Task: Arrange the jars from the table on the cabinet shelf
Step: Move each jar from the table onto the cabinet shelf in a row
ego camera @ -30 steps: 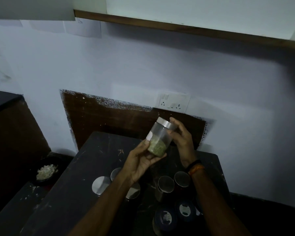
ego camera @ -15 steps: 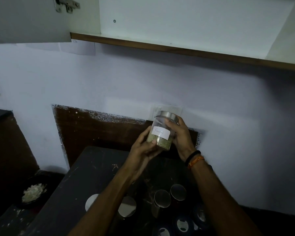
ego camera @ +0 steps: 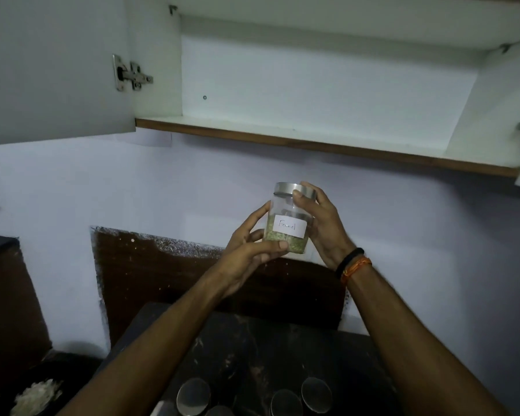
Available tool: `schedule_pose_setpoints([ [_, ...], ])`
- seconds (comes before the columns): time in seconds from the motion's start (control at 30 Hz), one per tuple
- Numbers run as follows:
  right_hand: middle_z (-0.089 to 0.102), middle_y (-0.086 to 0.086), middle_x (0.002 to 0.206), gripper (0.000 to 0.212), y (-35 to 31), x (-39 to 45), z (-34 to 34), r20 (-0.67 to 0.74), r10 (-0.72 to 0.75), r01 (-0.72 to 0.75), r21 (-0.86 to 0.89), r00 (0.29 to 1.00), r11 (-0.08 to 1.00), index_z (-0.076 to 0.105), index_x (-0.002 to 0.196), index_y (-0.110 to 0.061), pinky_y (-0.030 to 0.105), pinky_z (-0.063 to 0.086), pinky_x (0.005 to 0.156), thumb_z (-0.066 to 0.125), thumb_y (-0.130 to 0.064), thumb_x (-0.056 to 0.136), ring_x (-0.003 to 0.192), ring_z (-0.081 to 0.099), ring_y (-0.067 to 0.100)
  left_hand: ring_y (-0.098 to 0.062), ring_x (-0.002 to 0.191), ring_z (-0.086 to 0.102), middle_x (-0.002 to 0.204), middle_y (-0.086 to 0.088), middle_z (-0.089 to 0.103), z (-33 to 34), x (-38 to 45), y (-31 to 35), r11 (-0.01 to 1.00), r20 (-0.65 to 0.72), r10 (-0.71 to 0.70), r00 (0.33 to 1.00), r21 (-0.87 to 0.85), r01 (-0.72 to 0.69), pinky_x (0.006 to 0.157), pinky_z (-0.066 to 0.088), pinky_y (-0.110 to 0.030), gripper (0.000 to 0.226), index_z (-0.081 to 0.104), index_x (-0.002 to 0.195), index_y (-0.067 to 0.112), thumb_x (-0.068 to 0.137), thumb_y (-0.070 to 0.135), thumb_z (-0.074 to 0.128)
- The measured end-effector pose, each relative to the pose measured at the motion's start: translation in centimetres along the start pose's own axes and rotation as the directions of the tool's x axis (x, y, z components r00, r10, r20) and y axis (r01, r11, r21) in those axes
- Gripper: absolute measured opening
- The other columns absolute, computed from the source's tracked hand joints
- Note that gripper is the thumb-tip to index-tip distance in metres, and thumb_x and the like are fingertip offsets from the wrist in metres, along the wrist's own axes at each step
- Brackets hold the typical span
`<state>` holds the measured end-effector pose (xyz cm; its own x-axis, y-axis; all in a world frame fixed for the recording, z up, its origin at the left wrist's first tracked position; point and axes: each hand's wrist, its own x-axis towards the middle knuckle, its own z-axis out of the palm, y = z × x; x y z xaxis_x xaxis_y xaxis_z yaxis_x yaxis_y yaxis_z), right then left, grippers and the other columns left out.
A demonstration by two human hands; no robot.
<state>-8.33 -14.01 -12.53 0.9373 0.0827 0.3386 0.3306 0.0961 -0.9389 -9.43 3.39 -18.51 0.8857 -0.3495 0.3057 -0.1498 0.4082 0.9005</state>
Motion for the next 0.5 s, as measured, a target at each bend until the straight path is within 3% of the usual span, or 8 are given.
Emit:
schedule_pose_setpoints([
  [0.17,0.061,0.006,0.133,0.067,-4.8,2.9,0.7,0.024,-0.095,0.096,-0.065,0.995,0.993,0.049,0.141,-0.02,0.034,0.058,0.085,0.07,-0.045,0.082,0.114,0.064,0.024,-0.034,0.118,0.065,0.127,-0.02,0.066,0.1,3.4,4.7,0.985,0.033,0.074,0.997,0.152,-0.078,0.103,0.051,-0.051,0.091,0.045,0.145,0.043,0.071,0.009,0.086],
  [0.3,0.062,0.011,0.132,0.049,-7.6,5.4,1.4,0.038,-0.132,0.134,-0.073,0.991,0.988,0.053,0.136,-0.015,0.041,0.058,0.089,0.065,-0.035,0.093,0.118,0.062,0.03,-0.033,0.117,0.066,0.124,-0.021,0.067,-0.2,5.6,7.7,0.963,0.078,0.125,0.989,0.231,-0.14,0.103,0.052,-0.048,0.089,0.042,0.146,0.042,0.075,0.008,0.084],
  [0.5,0.061,0.014,0.134,0.05,-10.9,9.0,2.4,0.045,-0.173,0.175,-0.048,0.984,0.983,0.05,0.138,-0.012,0.044,0.058,0.088,0.066,-0.029,0.094,0.119,0.063,0.033,-0.028,0.121,0.063,0.129,-0.011,0.066,-0.4,8.4,12.2,0.895,0.096,0.188,0.977,0.394,-0.211,0.104,0.052,-0.045,0.095,0.036,0.149,0.042,0.072,0.021,0.087],
])
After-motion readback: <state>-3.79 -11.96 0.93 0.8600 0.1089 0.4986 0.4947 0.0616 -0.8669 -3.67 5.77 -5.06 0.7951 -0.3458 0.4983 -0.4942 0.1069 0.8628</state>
